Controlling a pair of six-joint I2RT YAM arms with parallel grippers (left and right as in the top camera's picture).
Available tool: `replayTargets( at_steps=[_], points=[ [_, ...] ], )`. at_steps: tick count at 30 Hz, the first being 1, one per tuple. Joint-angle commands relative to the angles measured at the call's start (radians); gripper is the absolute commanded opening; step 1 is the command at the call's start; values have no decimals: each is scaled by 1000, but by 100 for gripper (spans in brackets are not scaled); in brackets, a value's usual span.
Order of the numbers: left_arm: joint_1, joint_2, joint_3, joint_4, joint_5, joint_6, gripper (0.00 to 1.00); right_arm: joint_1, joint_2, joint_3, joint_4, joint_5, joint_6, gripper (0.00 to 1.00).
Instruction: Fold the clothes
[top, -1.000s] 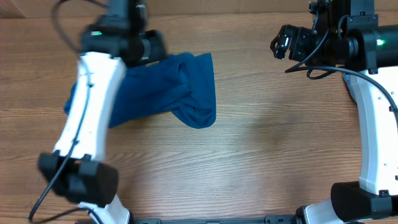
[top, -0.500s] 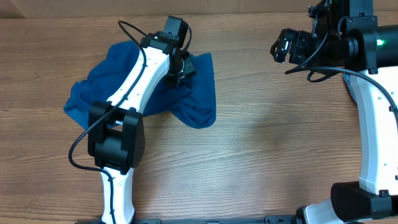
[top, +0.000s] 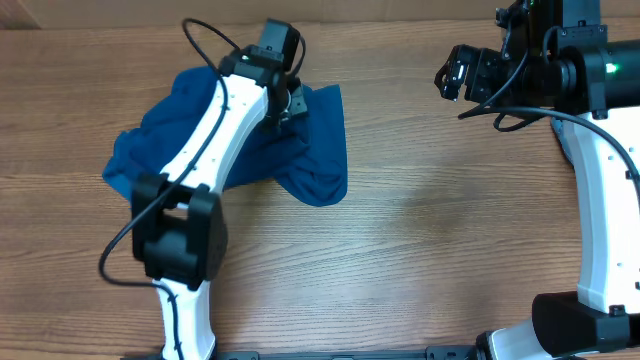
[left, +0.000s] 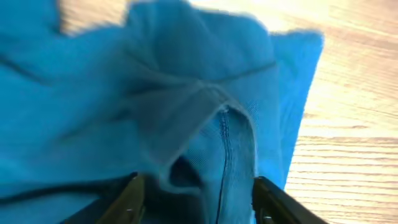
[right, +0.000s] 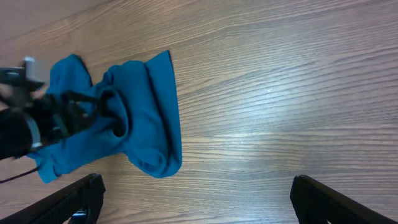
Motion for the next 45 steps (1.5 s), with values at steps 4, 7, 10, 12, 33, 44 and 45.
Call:
replayTargets(
  at_steps=[4,7,10,12,33,44,45],
  points=[
    [-1,-45,18,-31,-73,10,66,-1,4,1,5,6,-7,100],
    [-1,-5,17,-32,-72,10,66,-1,4,1,2,6,-7,100],
    [-2,42,17,-42,-64,-13,64,-1,4,1,0,6,-7,100],
    [-2,68,17,-43,-62,-13,61,-1,4,1,-2,6,-7,100],
    [37,77,69,-146,-163,124,4,-1,4,1,-3,7,-7,100],
    [92,-20,667,-572,-322,179,4,-1,4,1,-2,7,-7,100],
    [100,-34,724,-596,-322,179,4,-1,4,1,-2,7,-7,100]
  ],
)
